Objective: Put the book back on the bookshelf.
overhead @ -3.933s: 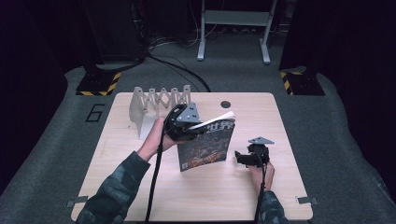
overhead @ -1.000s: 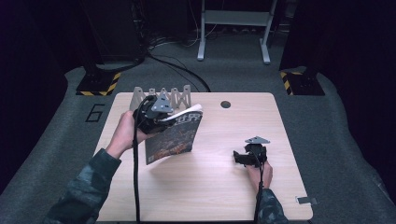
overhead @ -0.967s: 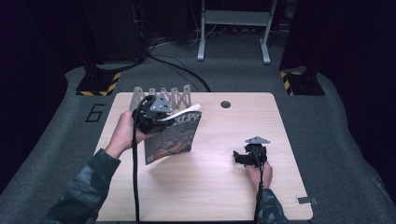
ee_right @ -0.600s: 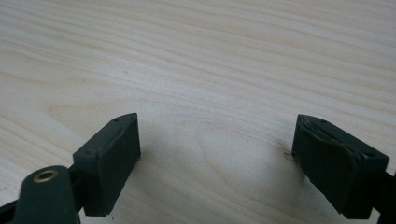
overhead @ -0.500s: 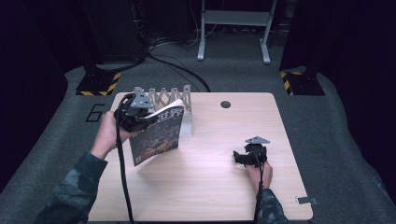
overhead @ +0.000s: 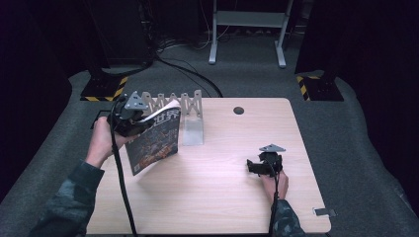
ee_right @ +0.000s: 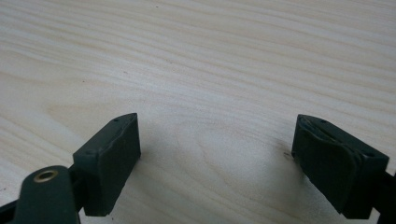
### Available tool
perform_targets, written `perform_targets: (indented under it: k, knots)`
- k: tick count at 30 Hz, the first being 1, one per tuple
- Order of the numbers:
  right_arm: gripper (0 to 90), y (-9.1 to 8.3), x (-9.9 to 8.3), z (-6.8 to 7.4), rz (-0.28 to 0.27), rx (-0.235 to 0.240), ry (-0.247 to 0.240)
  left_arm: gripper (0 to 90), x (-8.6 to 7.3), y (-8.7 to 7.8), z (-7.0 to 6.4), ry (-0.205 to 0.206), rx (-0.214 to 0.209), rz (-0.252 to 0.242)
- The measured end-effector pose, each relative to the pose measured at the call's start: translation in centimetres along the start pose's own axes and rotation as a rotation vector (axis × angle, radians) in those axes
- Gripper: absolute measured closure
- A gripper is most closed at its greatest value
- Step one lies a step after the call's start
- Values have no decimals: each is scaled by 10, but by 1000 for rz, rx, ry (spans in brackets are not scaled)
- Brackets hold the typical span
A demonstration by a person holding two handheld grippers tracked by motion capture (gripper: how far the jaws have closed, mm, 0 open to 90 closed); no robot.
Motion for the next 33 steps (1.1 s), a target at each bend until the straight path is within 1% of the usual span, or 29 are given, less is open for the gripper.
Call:
perform_targets:
  k: [3,9,12,13,14,17,19,20,22,27,29,32,33]
  knots:
    - [146,0,0,0,0,0,0,821,-3,-1,4,-18,5,3]
    - [147,0,0,0,0,0,0,821,-9,-4,12,-41,21,2]
    - [147,0,0,0,0,0,1,821,-10,-6,15,-45,32,6]
    - [147,0,0,0,0,0,0,821,-12,-7,17,-57,36,7]
    - [147,0,0,0,0,0,0,821,-12,-7,17,-57,36,7]
    - [147,0,0,-1,1,0,-11,822,-17,-9,22,-71,57,14]
    - [147,0,0,-1,1,0,-8,822,-17,-10,24,-76,59,12]
    - [147,0,0,-1,1,0,-8,822,-19,-10,26,-95,69,10]
    - [147,0,0,-1,1,0,-9,822,-21,-10,29,-105,77,12]
    - [148,0,0,-1,1,0,-9,822,-22,-9,34,-131,109,-3]
    - [147,0,0,-1,1,0,-9,822,-23,-9,36,-131,112,-5]
    - [148,0,0,-1,1,0,-9,822,-22,-6,41,-153,129,-13]
    - [147,0,0,-1,1,0,-9,822,-22,-5,42,-156,140,-23]
Point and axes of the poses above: each handheld gripper's, and its own axes: y roughly forward along the jaws, x roughly out of its top, z roughly to its left, the point moved 1 cm from there along y, roughly forward along the jaws, and after that the axes turned 7 degrees about -x, right-handed, at the moved point
